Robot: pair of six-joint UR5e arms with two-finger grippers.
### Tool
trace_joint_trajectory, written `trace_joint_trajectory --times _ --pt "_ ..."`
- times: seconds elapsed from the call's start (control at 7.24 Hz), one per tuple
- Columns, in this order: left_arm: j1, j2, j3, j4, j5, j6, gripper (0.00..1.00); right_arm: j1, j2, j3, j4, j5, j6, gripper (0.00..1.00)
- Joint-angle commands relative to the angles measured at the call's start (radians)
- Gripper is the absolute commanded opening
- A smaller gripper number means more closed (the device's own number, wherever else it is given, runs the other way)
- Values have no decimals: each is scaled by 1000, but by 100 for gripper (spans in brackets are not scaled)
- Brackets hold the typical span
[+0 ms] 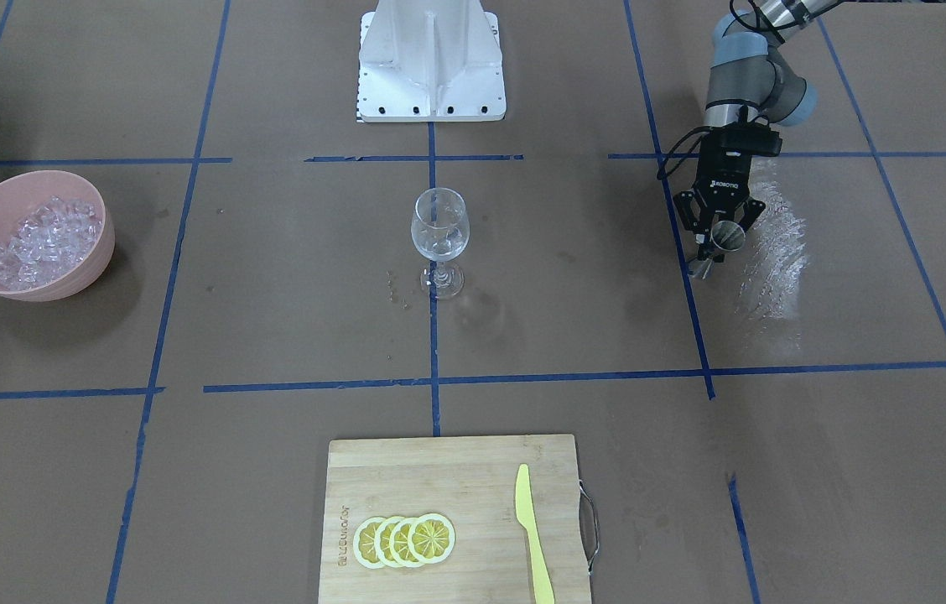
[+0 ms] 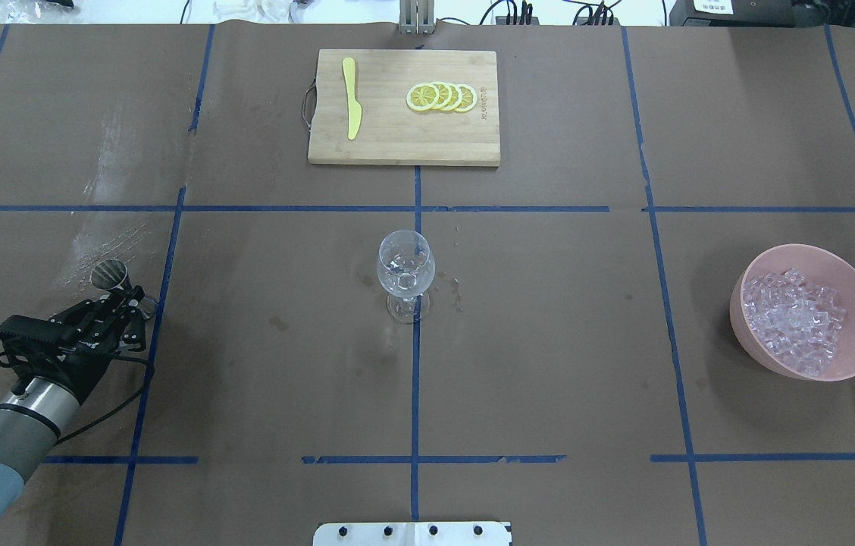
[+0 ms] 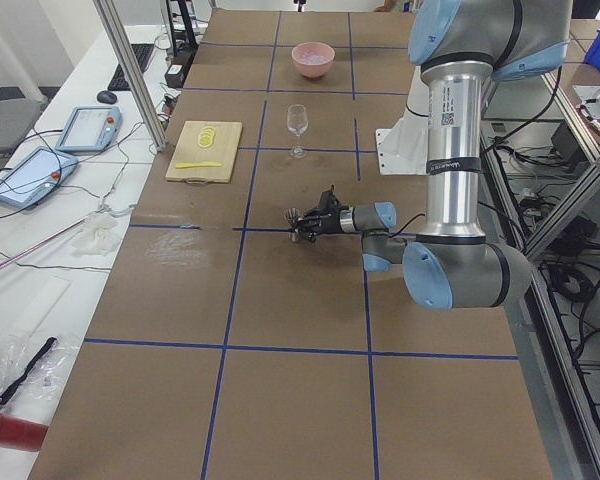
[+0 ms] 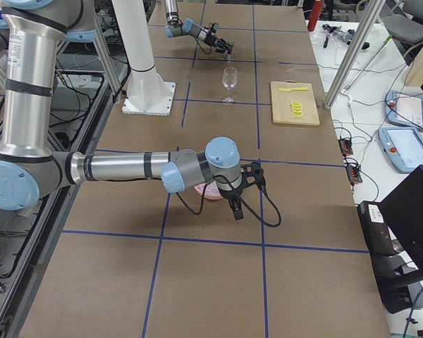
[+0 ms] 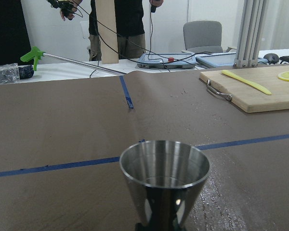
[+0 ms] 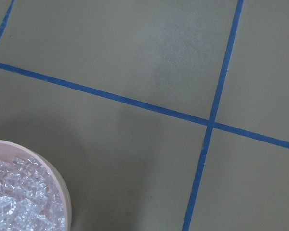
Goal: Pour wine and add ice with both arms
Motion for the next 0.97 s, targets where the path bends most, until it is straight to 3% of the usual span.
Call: trace_joint_trajectory --times 0.0,0.14,0.69,0.83 --pt "2 0 0 -3 32 0 99 0 0 0 -1 0 0 100" --pt "0 0 -3 -7 38 0 99 0 0 0 0 0 0 100" --pt "0 0 -25 -114 316 14 100 0 2 3 0 0 0 100" --pt "0 0 -29 -122 334 16 100 0 2 3 -1 0 0 100"
